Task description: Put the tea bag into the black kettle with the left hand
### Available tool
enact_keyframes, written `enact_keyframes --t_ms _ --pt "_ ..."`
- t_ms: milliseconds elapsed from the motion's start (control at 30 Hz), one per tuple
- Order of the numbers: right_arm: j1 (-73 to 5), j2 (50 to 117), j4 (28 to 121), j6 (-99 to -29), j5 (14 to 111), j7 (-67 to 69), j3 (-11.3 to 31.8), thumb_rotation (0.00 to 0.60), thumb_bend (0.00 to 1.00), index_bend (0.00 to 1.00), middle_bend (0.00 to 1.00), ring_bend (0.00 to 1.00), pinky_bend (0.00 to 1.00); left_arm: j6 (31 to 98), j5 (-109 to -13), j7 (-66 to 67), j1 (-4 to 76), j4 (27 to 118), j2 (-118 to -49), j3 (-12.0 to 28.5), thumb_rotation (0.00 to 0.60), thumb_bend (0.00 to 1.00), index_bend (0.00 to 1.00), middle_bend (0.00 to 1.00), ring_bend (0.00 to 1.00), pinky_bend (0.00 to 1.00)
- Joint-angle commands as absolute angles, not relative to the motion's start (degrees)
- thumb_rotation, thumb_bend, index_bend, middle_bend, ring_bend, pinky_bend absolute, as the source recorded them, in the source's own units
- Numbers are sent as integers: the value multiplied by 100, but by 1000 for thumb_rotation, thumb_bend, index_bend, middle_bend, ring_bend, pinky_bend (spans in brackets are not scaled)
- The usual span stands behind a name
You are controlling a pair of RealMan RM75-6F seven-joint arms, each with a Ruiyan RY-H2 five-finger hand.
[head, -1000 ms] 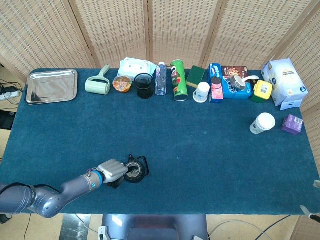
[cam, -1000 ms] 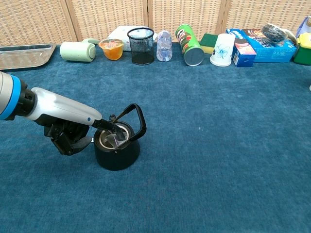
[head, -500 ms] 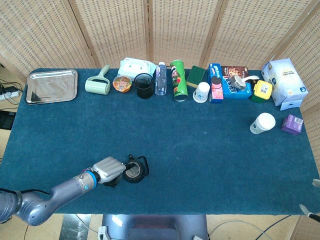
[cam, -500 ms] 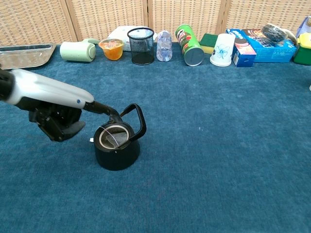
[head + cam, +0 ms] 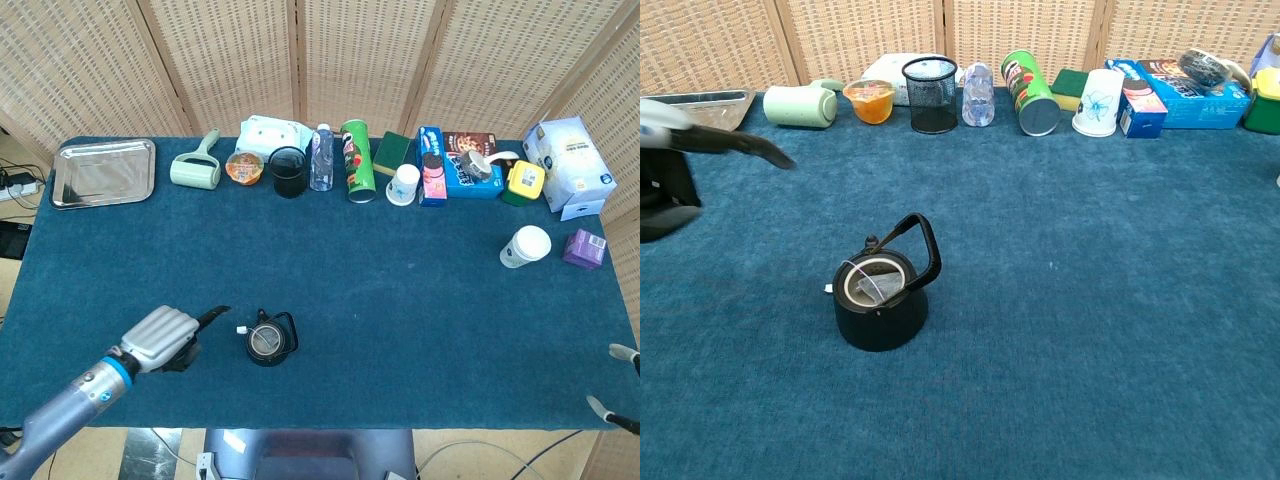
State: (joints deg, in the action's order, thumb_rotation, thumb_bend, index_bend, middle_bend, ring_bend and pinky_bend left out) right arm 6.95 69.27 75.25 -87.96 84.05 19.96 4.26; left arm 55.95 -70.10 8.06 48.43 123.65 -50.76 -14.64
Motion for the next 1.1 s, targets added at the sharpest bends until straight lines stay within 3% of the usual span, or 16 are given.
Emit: enact_keyframes --t_ms 33,100,233,367,633,1100 --pt "640 6870 7625 -8785 8453 1897 432 600 185 256 317 207 156 6527 -7731 460 3891 12264 -4805 -1706 600 559 0 572 554 663" --pt "579 6844 7701 -8772 8495 1790 443 600 185 255 317 207 154 6940 -7884 406 3484 12120 -4790 -1758 600 533 0 442 416 550" --pt "513 6791 7877 -8787 8536 1584 454 600 185 255 316 203 139 7830 -8073 467 2670 11783 -4972 -1738 600 519 0 276 200 382" --pt "467 6780 7977 -8798 8547 1430 466 600 186 255 311 196 119 8603 -8163 531 2043 11425 -5276 -1567 600 515 0 200 116 306" --pt "420 6711 8182 -8909 8668 1095 431 600 185 256 310 193 105 9657 -8326 207 1064 10448 -5877 -1191 600 514 0 180 103 263" --pt "365 6646 8334 -8888 8711 959 360 600 186 255 310 193 104 9700 -8513 60 543 10174 -6111 -981 600 512 0 170 86 217"
